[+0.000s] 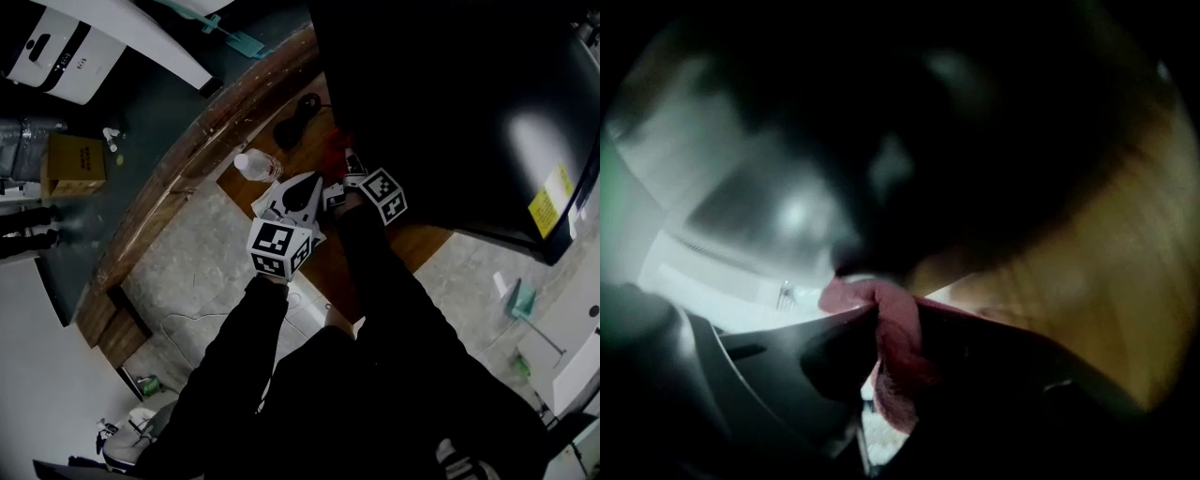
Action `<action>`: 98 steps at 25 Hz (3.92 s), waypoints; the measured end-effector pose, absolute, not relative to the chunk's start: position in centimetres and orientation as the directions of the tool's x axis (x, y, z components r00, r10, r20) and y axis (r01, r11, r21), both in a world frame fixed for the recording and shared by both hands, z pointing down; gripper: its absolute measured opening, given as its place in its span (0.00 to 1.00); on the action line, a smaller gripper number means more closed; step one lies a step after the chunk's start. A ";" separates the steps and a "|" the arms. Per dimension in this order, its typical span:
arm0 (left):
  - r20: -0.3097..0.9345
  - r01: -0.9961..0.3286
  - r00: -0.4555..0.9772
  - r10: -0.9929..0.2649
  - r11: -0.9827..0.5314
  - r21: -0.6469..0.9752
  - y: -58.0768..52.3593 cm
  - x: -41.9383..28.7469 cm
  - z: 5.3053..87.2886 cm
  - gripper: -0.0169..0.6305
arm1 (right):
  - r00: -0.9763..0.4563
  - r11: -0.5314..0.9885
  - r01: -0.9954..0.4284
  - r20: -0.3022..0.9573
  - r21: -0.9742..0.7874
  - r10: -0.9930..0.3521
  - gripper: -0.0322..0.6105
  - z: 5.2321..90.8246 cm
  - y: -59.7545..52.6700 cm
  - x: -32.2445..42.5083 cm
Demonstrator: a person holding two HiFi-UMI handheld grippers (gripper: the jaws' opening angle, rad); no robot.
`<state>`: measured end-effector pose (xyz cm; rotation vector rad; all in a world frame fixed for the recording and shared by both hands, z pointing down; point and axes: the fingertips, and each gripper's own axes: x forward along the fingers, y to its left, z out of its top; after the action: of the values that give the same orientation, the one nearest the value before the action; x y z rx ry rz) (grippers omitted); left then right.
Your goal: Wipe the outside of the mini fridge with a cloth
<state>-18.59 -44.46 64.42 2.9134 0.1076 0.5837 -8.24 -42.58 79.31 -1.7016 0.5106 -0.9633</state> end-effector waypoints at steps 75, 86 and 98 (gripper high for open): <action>0.546 0.223 0.761 0.349 -0.932 0.286 -30.2 -13.1 78.1 0.04 | 0.567 -0.439 0.289 0.522 -0.850 -0.637 0.19 84.4 -24.4 -10.7; 0.388 0.310 0.847 0.362 -0.931 0.192 -30.7 -18.7 65.0 0.04 | 0.453 -0.547 -0.413 0.357 -0.728 -0.817 0.18 69.5 -24.1 -15.4; 0.159 0.340 0.920 0.357 -0.932 0.128 -28.2 -27.1 47.0 0.04 | 0.349 -0.366 -0.918 0.131 -0.149 -0.928 0.18 46.0 -22.0 -22.4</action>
<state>-27.09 -28.23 47.01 2.9822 0.5428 0.2747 -22.41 -21.96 45.99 -2.5391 1.7394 -0.2986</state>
